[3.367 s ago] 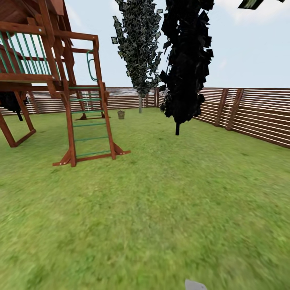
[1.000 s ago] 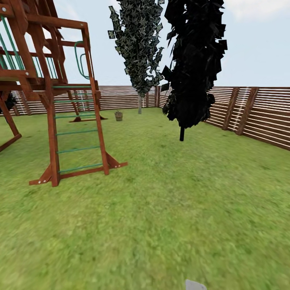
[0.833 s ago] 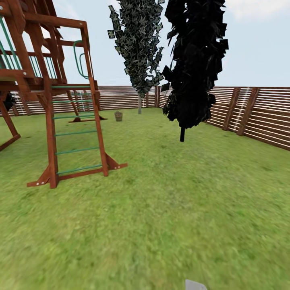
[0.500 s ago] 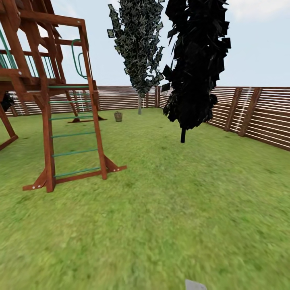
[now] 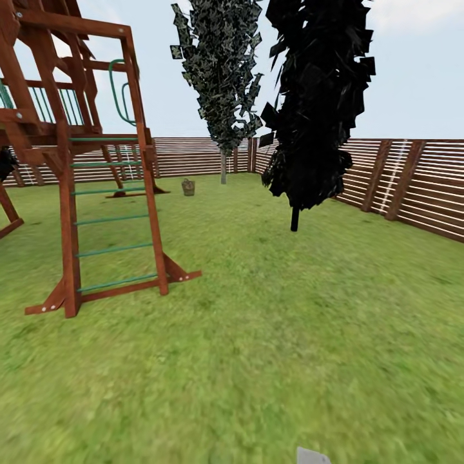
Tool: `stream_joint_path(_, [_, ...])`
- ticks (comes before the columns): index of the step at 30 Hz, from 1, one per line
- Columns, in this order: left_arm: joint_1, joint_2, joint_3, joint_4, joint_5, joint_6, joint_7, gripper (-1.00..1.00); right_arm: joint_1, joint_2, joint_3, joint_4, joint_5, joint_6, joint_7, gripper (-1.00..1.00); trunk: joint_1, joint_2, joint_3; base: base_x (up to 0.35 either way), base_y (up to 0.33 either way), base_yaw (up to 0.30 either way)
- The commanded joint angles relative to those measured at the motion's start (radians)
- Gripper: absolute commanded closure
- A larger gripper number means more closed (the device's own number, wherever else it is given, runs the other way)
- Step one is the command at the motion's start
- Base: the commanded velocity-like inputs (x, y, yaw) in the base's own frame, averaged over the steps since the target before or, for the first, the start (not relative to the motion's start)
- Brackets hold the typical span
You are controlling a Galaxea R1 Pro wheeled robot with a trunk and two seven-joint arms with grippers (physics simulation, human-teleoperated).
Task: Take the three Easter eggs out of the wicker basket on the lawn in the garden, then place them on the lawn next to a single tree (choose any tree) so that all three eggs are next to the same tree and none are left in the basket.
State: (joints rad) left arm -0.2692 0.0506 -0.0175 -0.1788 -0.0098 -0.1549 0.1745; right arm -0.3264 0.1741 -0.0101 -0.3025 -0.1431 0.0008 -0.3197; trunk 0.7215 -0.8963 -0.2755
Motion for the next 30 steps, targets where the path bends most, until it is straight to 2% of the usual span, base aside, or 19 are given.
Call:
stream_joint_path(1, [-0.001, 0.000, -0.002, 0.001, -0.001, -0.003, 0.003, -1.00, 0.000, 0.000, -0.001, -0.001, -0.007, 0.000, -0.002, -1.00, 0.001, -0.001, -0.001, 0.318, 0.000, 0.000])
stream_joint_path(12, [-0.001, 0.000, -0.002, 0.001, -0.001, -0.003, 0.004, -1.00, 0.000, 0.000, -0.001, -0.001, -0.007, 0.001, -0.002, -1.00, 0.001, -0.001, -0.001, 0.318, -0.028, 0.000])
stream_joint_path(30, [-0.001, 0.002, -0.001, 0.001, -0.001, -0.003, 0.005, -1.00, 0.000, 0.000, -0.001, -0.001, -0.006, 0.001, -0.002, -1.00, 0.001, -0.001, -0.001, 0.301, -0.136, 0.000])
